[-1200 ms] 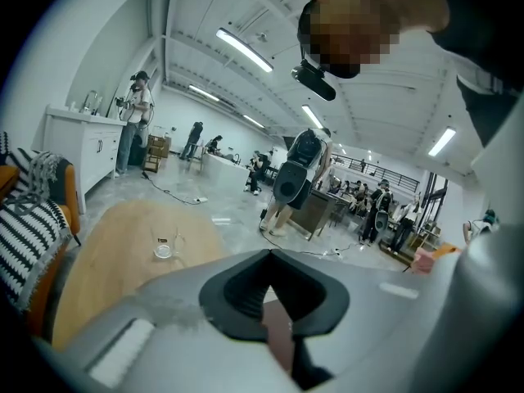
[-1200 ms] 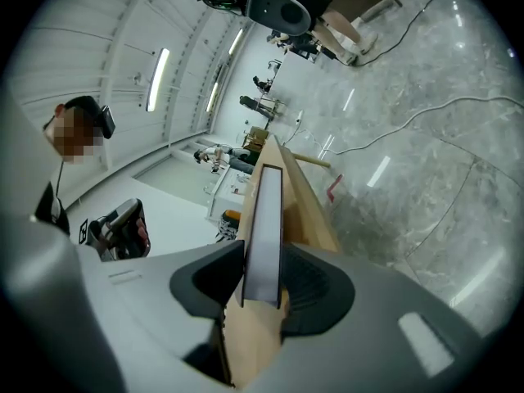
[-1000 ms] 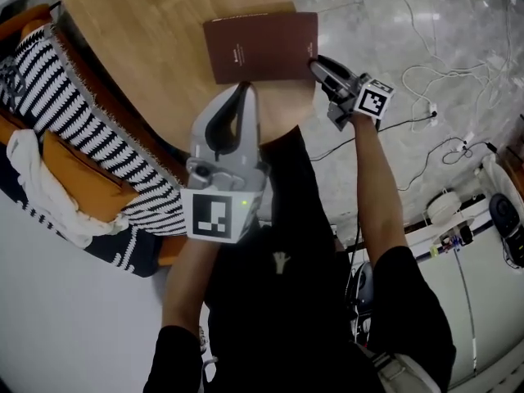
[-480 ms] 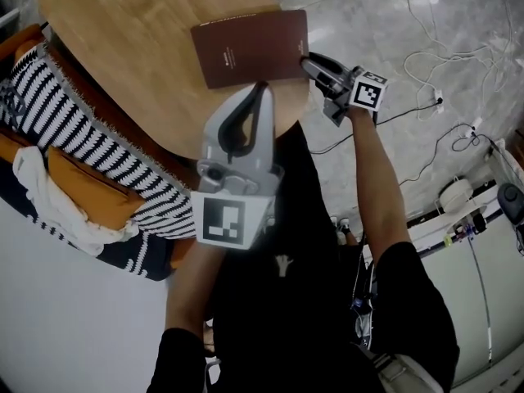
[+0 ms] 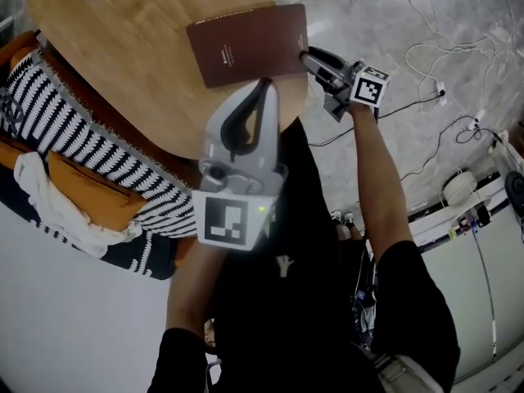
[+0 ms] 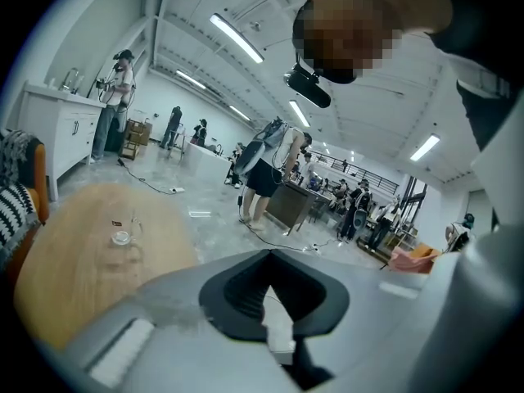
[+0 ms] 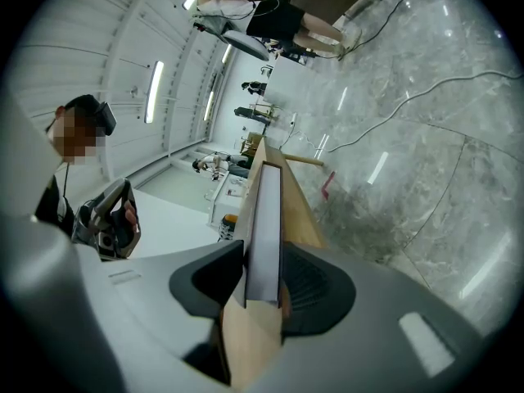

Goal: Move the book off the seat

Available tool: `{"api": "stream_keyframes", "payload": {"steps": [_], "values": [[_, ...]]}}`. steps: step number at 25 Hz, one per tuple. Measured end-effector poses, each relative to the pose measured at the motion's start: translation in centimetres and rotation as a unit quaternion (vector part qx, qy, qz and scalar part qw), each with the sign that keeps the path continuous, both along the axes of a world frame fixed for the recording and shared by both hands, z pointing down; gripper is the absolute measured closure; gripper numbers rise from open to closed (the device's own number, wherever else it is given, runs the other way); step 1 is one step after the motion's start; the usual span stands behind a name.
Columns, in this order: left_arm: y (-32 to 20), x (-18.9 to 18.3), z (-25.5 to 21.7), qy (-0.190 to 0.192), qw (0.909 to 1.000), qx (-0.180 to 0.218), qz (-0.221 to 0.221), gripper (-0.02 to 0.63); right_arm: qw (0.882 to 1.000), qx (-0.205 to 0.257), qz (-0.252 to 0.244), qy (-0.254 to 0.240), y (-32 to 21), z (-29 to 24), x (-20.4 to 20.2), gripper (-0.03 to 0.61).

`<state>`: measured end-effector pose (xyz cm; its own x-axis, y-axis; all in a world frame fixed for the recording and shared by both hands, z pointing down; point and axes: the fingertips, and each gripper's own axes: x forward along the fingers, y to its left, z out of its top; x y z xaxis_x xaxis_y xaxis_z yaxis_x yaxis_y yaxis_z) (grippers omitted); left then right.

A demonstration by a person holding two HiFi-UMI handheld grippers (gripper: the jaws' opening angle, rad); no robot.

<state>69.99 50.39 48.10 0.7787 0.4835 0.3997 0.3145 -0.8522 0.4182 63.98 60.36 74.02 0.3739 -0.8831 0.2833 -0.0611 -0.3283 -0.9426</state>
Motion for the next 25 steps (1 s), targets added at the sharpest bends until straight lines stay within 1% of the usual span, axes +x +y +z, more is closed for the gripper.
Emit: {"api": "stream_keyframes", "payload": {"steps": [3,4,5,7,10,14,25], "values": [[0.0,0.0,0.0,0.001,1.0,-0.002,-0.001,0.607,1.0,0.004,0.0,-0.003,-0.1,-0.1,0.0,0.414],[0.0,0.0,0.0,0.001,1.0,-0.002,-0.001,0.607,1.0,0.007,0.0,-0.004,-0.1,-0.2,-0.1,0.405],[0.0,0.0,0.1,0.001,1.0,-0.001,-0.002,0.607,1.0,0.01,0.0,-0.003,-0.2,-0.3,-0.1,0.381],[0.0,0.0,0.1,0.0,1.0,-0.001,-0.003,0.607,1.0,0.006,-0.004,-0.001,-0.2,-0.6,-0.1,0.37],[-0.1,-0.1,0.1,-0.001,1.0,0.0,-0.005,0.607,1.0,-0.002,-0.007,0.004,-0.1,-1.1,-0.1,0.367],[-0.2,-0.2,0.2,-0.002,1.0,0.001,-0.007,0.607,1.0,-0.002,-0.005,0.012,0.1,-1.4,-0.2,0.364],[-0.3,-0.3,0.4,-0.003,0.9999,0.002,-0.012,0.607,0.999,-0.032,0.0,0.016,1.2,-2.9,-1.1,0.364]]}}
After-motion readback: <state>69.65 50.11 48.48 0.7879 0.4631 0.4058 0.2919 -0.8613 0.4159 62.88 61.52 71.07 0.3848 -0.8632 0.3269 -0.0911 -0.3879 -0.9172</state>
